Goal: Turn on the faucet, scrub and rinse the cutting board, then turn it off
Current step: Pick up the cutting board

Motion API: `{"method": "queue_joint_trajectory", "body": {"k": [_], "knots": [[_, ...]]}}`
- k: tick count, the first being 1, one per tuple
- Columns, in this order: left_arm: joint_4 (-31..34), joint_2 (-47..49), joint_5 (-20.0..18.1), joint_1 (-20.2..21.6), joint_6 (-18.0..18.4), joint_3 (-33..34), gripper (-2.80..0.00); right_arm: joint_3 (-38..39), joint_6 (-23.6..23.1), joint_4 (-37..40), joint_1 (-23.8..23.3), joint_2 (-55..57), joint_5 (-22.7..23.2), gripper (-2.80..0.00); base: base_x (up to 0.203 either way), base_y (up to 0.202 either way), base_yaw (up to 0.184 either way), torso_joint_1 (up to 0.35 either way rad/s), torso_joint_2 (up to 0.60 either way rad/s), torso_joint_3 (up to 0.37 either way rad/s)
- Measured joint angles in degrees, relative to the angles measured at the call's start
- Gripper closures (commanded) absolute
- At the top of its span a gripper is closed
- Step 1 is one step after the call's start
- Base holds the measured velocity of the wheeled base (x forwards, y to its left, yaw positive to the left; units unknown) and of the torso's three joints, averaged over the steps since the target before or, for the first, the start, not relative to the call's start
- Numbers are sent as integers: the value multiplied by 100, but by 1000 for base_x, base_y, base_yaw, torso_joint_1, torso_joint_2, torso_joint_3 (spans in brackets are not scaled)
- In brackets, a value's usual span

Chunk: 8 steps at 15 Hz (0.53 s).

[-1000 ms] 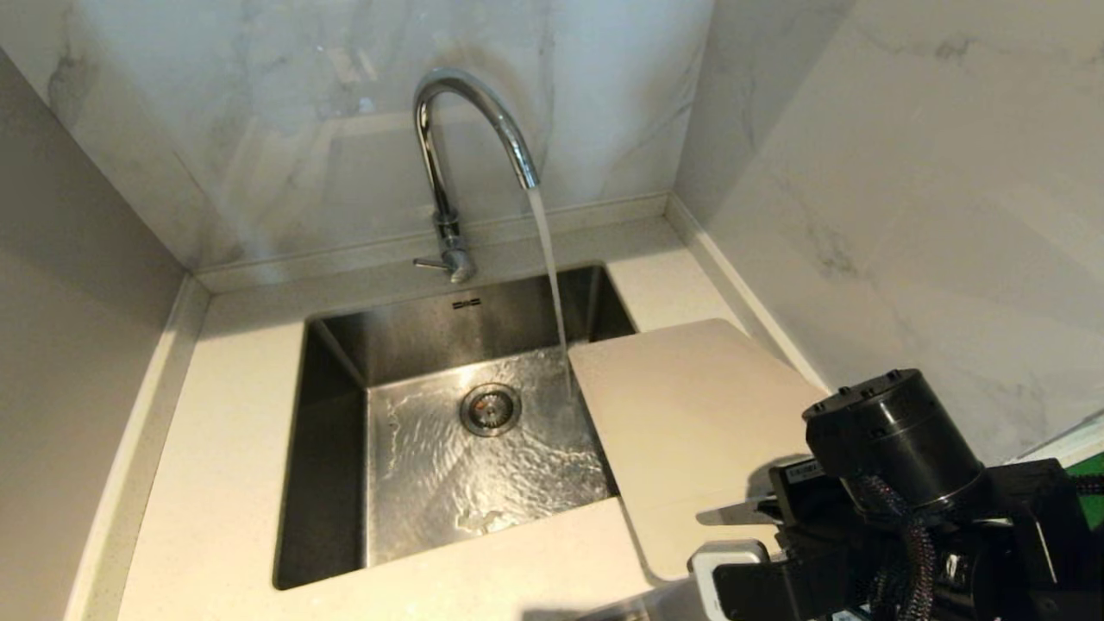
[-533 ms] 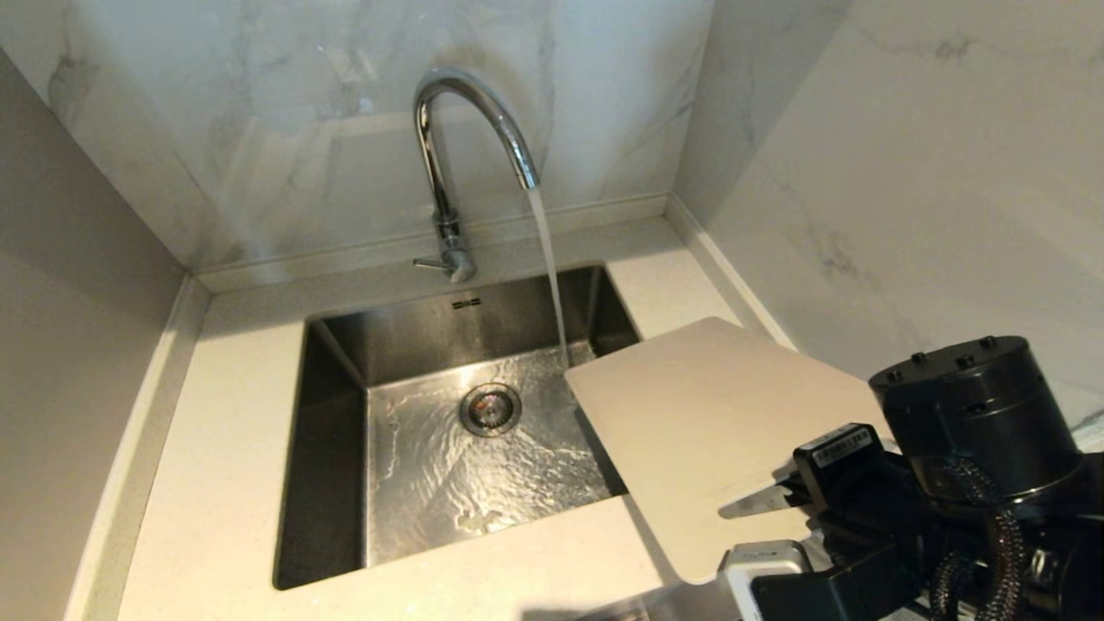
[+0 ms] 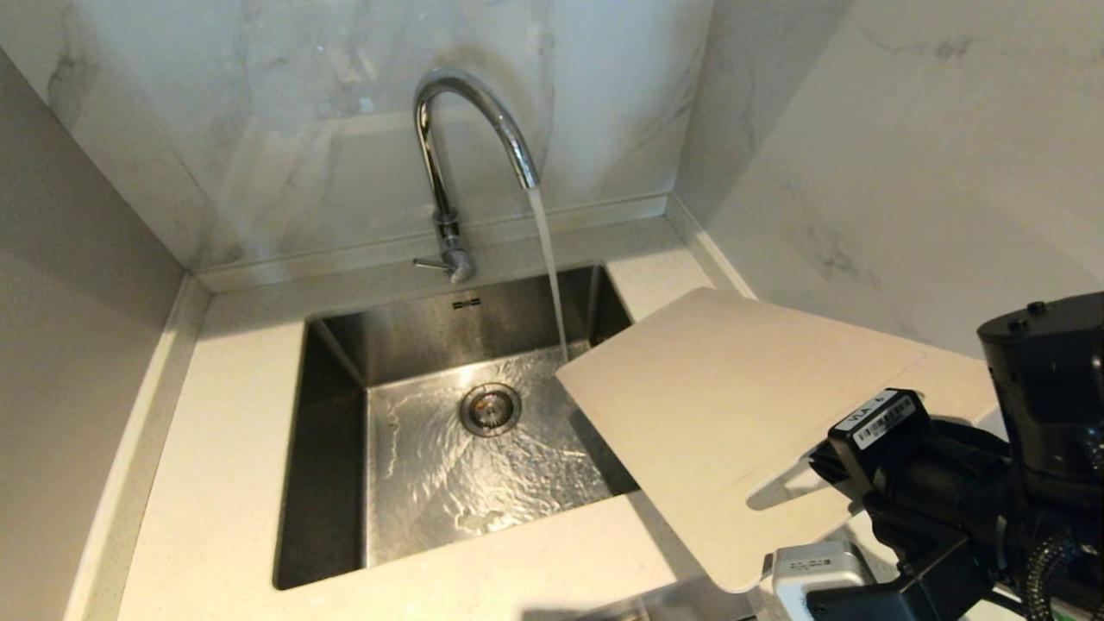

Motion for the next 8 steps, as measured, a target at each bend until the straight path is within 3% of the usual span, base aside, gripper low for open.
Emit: {"method": "queue_joint_trajectory", "body": {"k": [5,8], "knots": [[0,0,-2,2,0,0,0,-46,-222,-21,5,-282,69,0,0,0,0,0,0,0],[0,0,0,2,2,0,0,-233,-249,371,9,-378,563,0,0,0,0,0,0,0]]}}
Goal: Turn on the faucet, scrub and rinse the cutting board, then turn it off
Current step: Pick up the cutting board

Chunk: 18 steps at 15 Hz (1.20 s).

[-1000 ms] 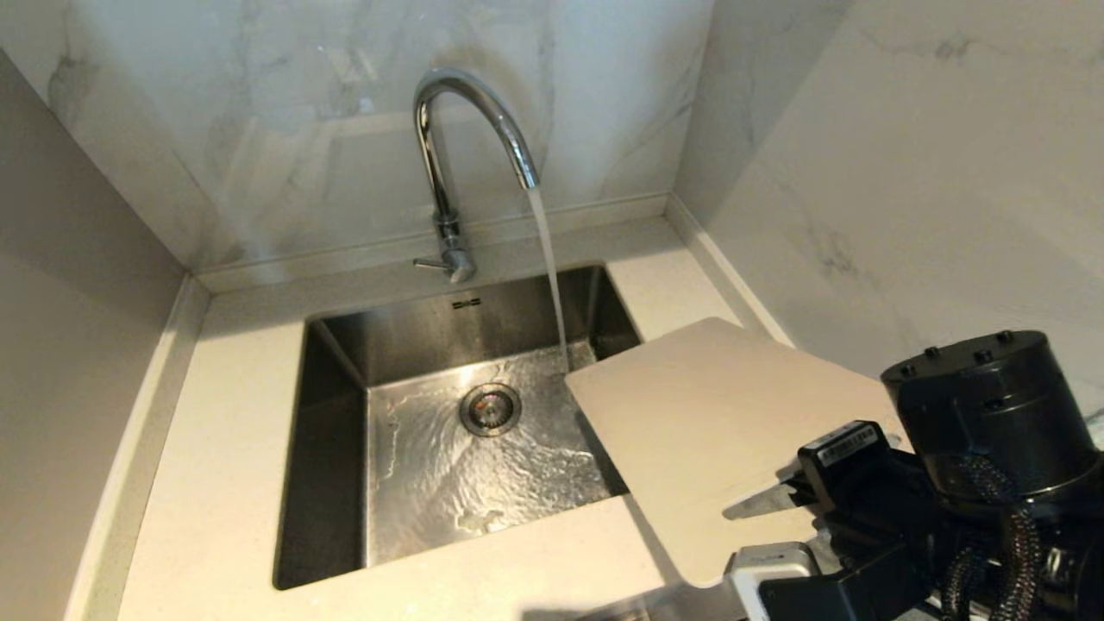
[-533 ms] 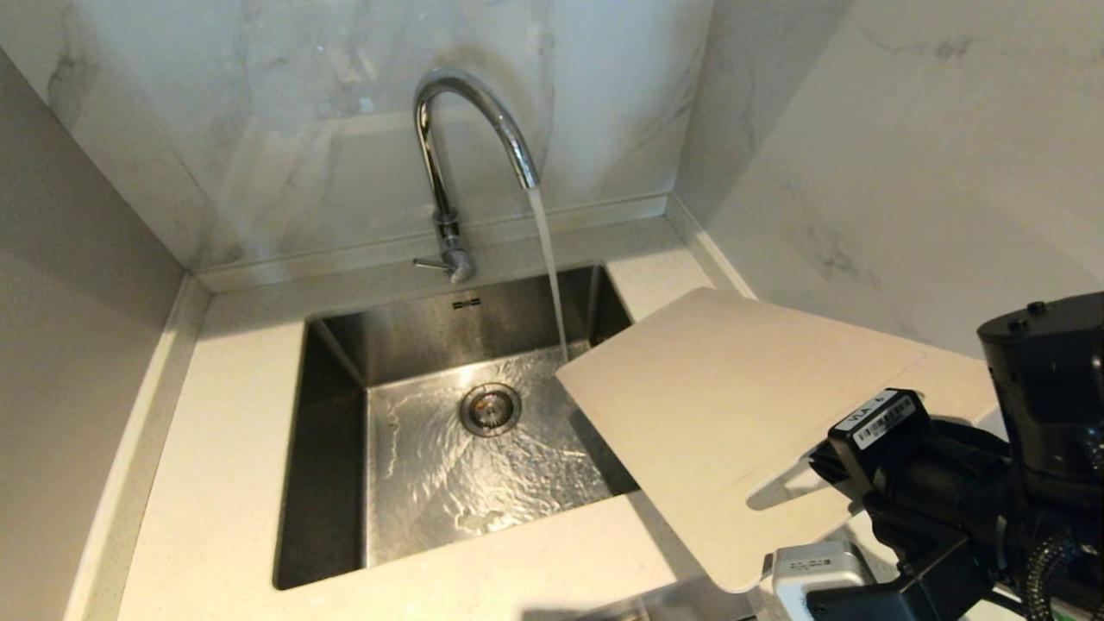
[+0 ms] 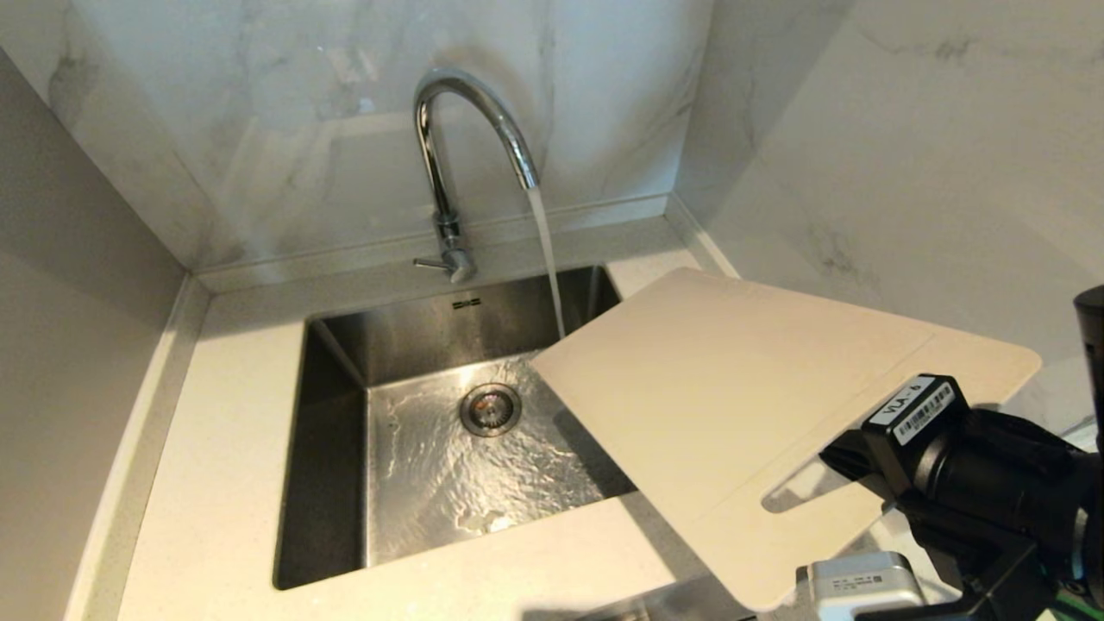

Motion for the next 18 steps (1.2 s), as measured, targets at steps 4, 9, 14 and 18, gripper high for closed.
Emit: {"method": "queue_joint_trajectory", "body": {"k": [4,9,14,18], "knots": [[2,0,0,0,-2,0,0,-139,-7,413,0,-37,983,0,0,0,0,0,0,0],[0,0,0,0,-2,0,0,-180,-455,424,-4,-22,1495,0,0,0,0,0,0,0],[0,0,0,0,-2,0,0,-435,-1213,384,0,364,2019,0,0,0,0,0,0,0],[0,0,0,0,-2,0,0,-936,-1738,390,0,806,2515,0,0,0,0,0,0,0]]}}
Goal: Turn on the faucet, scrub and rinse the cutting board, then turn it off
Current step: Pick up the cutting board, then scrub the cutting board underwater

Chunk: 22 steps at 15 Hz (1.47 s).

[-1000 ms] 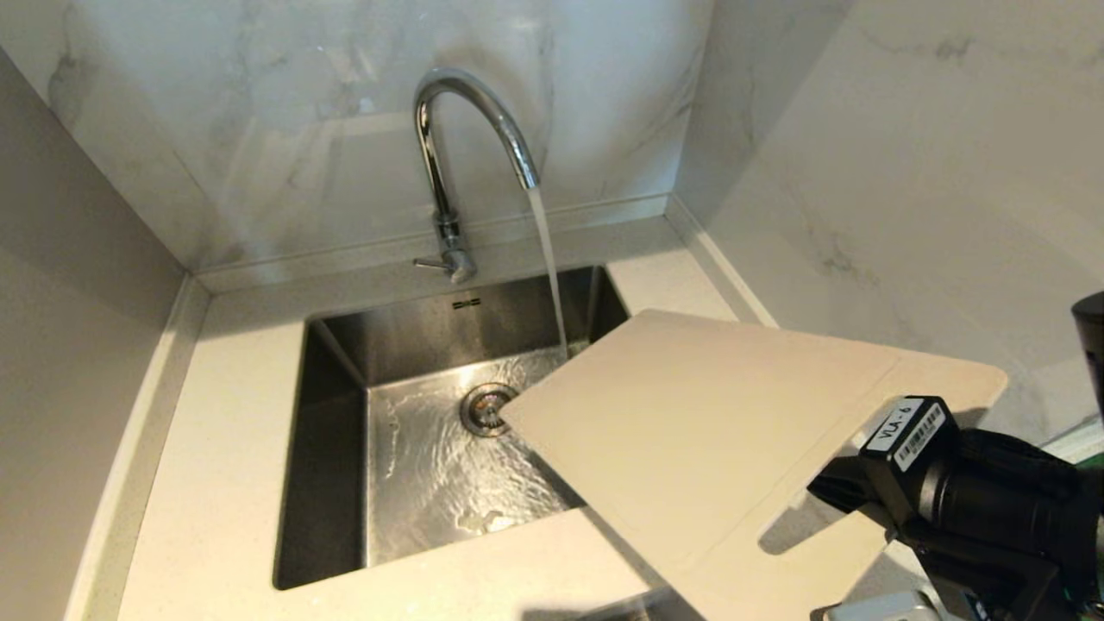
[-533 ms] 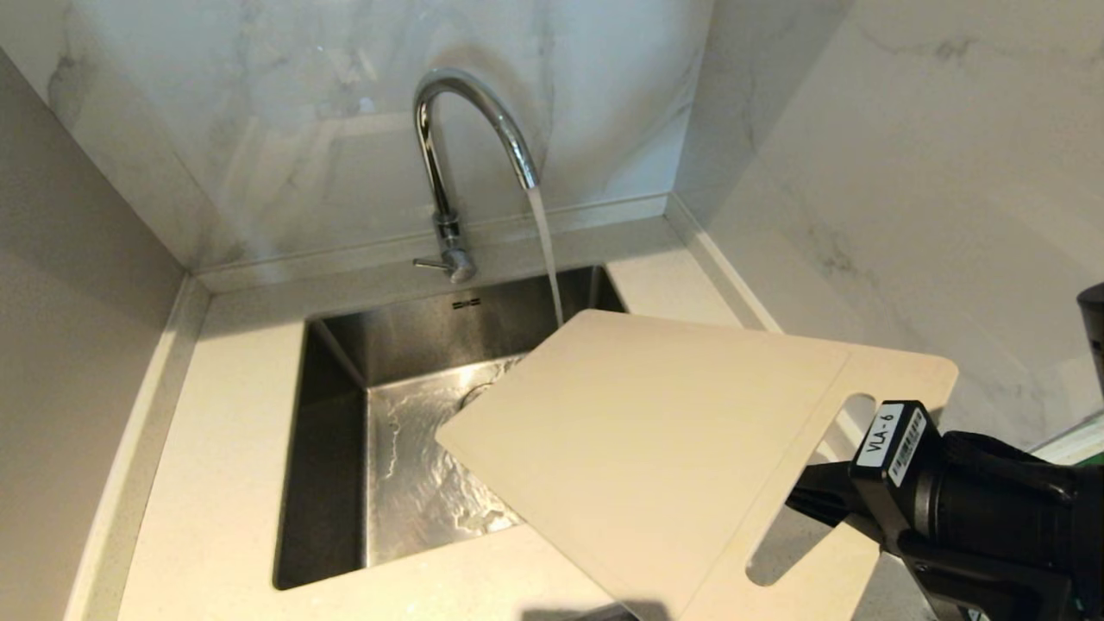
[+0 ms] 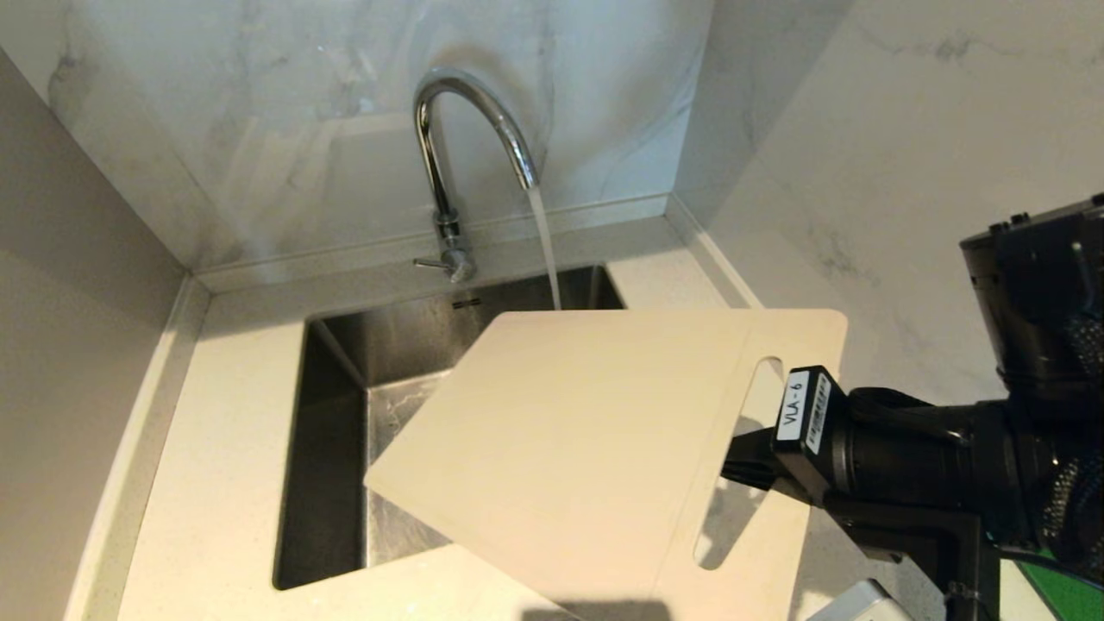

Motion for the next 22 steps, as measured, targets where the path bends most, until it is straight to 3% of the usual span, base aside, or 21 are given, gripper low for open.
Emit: {"method": "queue_joint_trajectory", "body": {"k": [4,10,17,22], "knots": [[0,0,-1,0,-2,0,0,-251,-381,-2,-15,328,245,0,0,0,0,0,0,0],[2,0,0,0,-2,0,0,-818,-1496,22,-521,924,1138,0,0,0,0,0,0,0],[1,0,2,0,1,0,0,-1393,-1980,23,-619,1672,1526,0,0,0,0,0,0,0],[2,0,0,0,-1,0,0,-1700,-2203,-27,-610,2178,1543,0,0,0,0,0,0,0]]}}
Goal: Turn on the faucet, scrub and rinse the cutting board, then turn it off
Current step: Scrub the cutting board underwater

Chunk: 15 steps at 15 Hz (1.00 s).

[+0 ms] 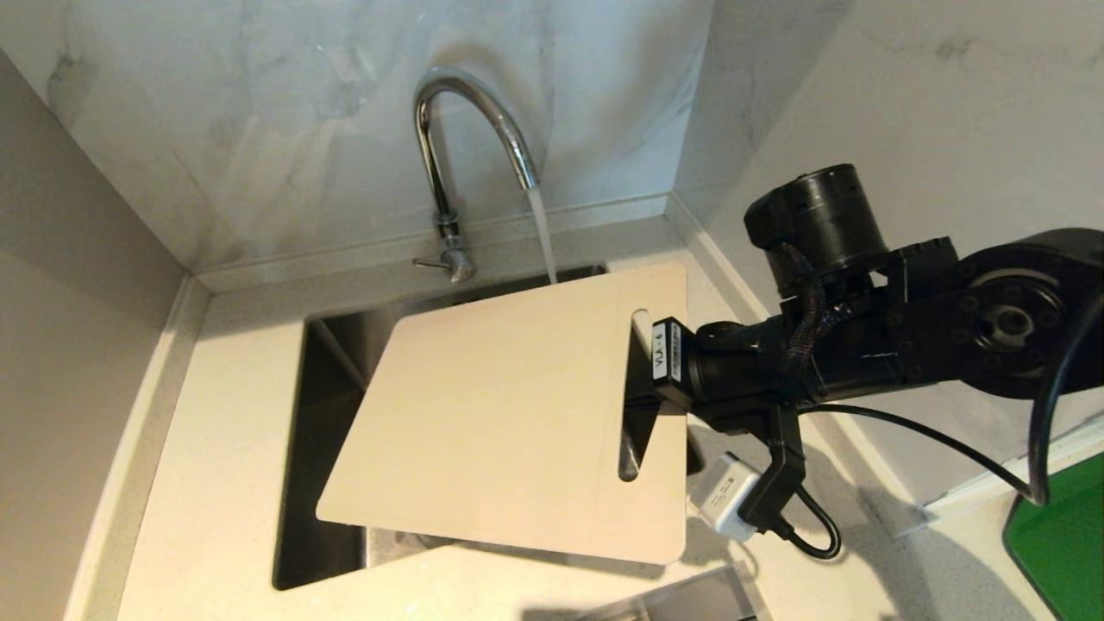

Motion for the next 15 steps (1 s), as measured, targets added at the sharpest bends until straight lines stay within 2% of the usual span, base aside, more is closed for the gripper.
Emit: {"method": "queue_joint_trajectory", "body": {"k": [12,15], "knots": [[0,0,-1,0,4,0,0,-362,-189,-15,-80,758,9,0,0,0,0,0,0,0],[-2,0,0,-2,2,0,0,-589,-362,-18,-160,964,49,0,0,0,0,0,0,0]]}}
